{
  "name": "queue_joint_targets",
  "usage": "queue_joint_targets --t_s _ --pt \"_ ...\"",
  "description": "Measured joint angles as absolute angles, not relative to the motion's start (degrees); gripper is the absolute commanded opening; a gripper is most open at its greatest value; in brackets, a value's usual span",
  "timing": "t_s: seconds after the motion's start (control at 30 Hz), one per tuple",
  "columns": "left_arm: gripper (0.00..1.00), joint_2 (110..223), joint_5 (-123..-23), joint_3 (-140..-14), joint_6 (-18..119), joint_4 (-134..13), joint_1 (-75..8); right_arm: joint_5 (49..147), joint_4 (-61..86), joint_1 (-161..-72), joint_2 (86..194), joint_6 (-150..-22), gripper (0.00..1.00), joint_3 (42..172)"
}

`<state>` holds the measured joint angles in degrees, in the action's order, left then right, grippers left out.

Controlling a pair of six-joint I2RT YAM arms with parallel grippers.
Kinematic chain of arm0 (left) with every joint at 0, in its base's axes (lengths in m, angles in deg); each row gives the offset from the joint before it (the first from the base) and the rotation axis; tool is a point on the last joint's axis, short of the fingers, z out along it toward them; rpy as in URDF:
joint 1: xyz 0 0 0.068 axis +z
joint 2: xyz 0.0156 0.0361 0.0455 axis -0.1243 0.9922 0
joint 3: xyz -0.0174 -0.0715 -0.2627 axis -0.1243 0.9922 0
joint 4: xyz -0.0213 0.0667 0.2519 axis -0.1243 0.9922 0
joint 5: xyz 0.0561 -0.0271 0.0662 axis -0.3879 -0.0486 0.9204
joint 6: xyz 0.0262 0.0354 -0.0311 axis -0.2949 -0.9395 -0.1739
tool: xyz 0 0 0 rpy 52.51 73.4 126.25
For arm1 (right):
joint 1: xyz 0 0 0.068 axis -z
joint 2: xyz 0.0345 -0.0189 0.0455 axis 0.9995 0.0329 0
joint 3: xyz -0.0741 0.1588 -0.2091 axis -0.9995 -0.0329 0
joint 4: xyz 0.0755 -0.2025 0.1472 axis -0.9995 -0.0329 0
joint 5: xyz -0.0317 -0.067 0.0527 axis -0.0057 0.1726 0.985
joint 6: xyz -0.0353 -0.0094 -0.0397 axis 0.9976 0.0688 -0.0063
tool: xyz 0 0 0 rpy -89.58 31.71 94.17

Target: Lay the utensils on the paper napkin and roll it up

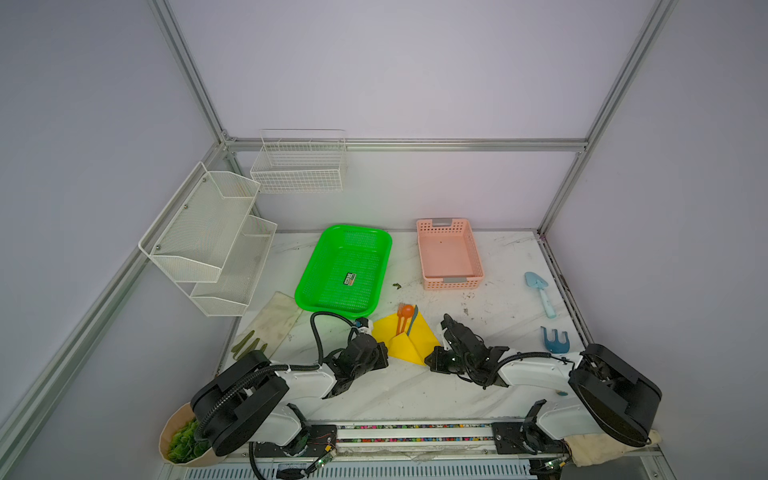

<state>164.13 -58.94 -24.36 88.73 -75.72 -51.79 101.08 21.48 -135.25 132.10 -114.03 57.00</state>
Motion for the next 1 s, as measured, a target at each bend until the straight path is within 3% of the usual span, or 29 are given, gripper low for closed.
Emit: queue_joint_targets --t_s 0.27,0.57,1.0 --pt "0.0 164.1 -58.9 -24.6 88.6 -75.3 -51.8 101.1 18.3 -135.9 130.1 -112.7 0.0 65.0" --pt "0.0 164.1 -58.9 -24.6 88.6 -75.3 -51.8 103.0 20.5 -139.9 140.6 -112.7 0.0 69.3" --pt "0.0 164.1 -58.9 -24.6 88.6 -75.3 -51.8 104.2 24.7 -141.2 147.2 -112.7 0.0 71.2"
